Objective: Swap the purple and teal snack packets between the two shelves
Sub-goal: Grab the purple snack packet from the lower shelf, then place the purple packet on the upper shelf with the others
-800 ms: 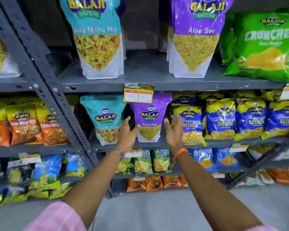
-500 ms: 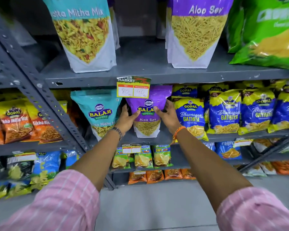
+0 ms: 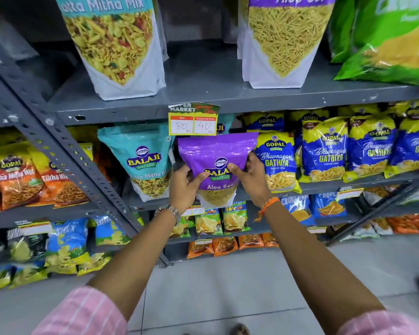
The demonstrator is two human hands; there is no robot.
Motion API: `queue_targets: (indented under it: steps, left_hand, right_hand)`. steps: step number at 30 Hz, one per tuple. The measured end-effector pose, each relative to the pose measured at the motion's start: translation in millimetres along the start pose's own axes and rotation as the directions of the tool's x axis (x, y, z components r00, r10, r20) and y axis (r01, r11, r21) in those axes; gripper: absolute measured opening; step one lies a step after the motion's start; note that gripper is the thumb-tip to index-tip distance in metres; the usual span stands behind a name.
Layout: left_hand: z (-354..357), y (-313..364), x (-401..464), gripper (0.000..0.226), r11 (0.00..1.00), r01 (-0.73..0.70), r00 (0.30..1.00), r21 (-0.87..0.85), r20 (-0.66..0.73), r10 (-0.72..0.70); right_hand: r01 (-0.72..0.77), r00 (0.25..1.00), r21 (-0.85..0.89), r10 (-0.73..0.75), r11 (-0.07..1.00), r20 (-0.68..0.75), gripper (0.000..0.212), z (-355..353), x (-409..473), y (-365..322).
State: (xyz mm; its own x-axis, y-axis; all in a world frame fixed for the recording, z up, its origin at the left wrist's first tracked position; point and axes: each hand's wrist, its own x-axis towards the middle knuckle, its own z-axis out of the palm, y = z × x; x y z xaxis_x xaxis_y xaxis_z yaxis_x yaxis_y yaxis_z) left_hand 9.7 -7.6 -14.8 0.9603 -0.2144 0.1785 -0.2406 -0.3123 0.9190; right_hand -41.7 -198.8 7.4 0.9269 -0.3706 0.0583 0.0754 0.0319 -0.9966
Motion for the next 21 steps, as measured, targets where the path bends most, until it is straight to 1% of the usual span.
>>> queue_targets:
  steps: [3,6,8,11,14,18,21]
  left_hand:
    - [-1.0,10.3,-30.7,0.025,0.999,-0.016,1.0,0.032,0.011,0.016]
    - [-9.0,23.0,-59.6,0.037,0.998,-0.047,0.999,0.031,0.024,0.046]
    - [-16.0,32.6,-72.0,0.044,0.998,-0.051,0.999,0.02,0.005,0.051]
    - [-28.8,62.3,-84.4,0.041,0.996,-0.083,0.995,-0.015,-0.048,0.082]
    - [-45.3,104.9,-83.4,0.041,0.987,-0.156,0.985,-0.033,-0.083,0.153]
    - [-67.9,159.7,-62.2,0.041,0.966,-0.21,0.972,-0.152,-0.143,0.189]
    - [-82.7,200.4,-38.5,0.033,0.933,-0.279,0.951,-0.228,-0.199,0.236]
  right_hand:
    - [-0.018,1.0,-0.005,0.018,1.0,0.024,0.041,-9.1,-22.8,-4.1]
    - [-0.035,0.997,0.021,0.033,0.999,0.069,0.042,-16.3,-46.8,-18.5]
    - [-0.077,0.993,0.068,0.07,0.995,0.1,0.04,-19.9,-60.0,-35.3]
    - [-0.109,0.987,0.125,0.092,0.986,0.135,0.042,-24.0,-74.4,-71.2]
    - [-0.068,0.989,0.111,0.052,0.992,0.139,0.048,-22.4,-81.0,-119.3]
    - [0.046,0.989,0.163,-0.068,0.986,0.132,0.045,-11.8,-74.2,-182.9]
    - [0.148,0.981,0.194,-0.169,0.97,0.099,0.05,-1.2,-60.5,-224.7]
